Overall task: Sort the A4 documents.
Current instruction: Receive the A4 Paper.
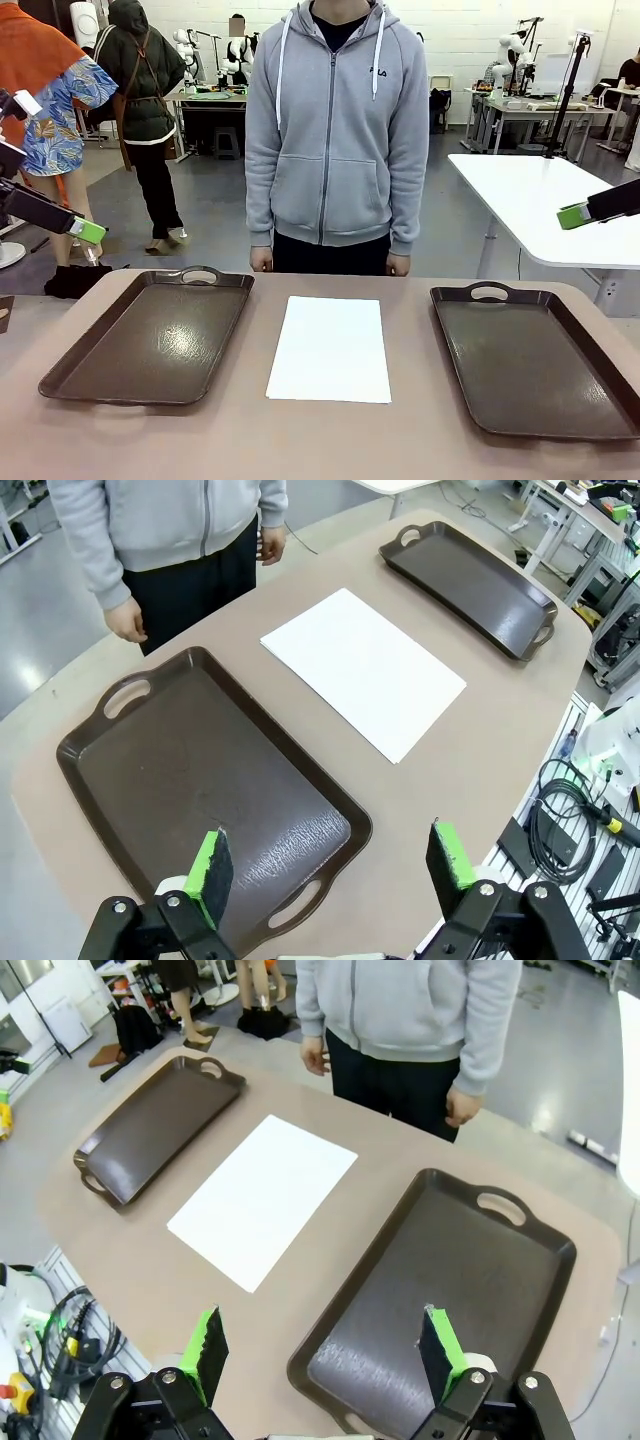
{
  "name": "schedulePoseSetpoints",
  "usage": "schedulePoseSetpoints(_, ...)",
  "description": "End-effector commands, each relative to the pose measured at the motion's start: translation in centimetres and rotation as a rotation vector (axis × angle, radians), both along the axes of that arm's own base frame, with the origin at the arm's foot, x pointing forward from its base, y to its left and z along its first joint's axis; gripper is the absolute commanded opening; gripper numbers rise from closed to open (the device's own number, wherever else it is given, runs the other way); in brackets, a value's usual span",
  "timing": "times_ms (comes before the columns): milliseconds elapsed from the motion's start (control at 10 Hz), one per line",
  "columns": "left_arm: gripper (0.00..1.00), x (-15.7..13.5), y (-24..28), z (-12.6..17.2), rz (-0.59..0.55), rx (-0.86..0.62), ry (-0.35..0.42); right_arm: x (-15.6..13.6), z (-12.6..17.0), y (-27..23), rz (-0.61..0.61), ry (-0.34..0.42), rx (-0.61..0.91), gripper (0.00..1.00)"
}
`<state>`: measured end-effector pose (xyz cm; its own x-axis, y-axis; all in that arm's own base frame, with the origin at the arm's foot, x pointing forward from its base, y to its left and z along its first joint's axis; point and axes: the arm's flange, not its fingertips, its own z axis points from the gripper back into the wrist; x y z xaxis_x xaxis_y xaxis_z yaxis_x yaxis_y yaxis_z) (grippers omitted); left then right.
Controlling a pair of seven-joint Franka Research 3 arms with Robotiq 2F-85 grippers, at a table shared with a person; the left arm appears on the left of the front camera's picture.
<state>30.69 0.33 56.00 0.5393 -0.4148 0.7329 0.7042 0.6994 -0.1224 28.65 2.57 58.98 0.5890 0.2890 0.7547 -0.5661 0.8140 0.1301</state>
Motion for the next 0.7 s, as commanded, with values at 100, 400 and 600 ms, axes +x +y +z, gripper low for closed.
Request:
schedulePoseSetpoints(100, 1.00, -2.7, -0.5, -4.4, -0.005, -0.005, 0.000, -2.2, -3.5, 0.7, 0.007, 0.019, 0.005, 1.00)
schedulePoseSetpoints(400, 1.00, 0.1, 0.1, -0.2, 0.003, 0.001, 0.006, -0.1, -0.1, 0.2, 0.004, 0.007, -0.009, 1.00)
schedulePoseSetpoints(600, 1.00, 0.1, 0.1, -0.2, 0.003, 0.001, 0.006, -0.1, -0.1, 0.2, 0.004, 0.007, -0.009, 1.00)
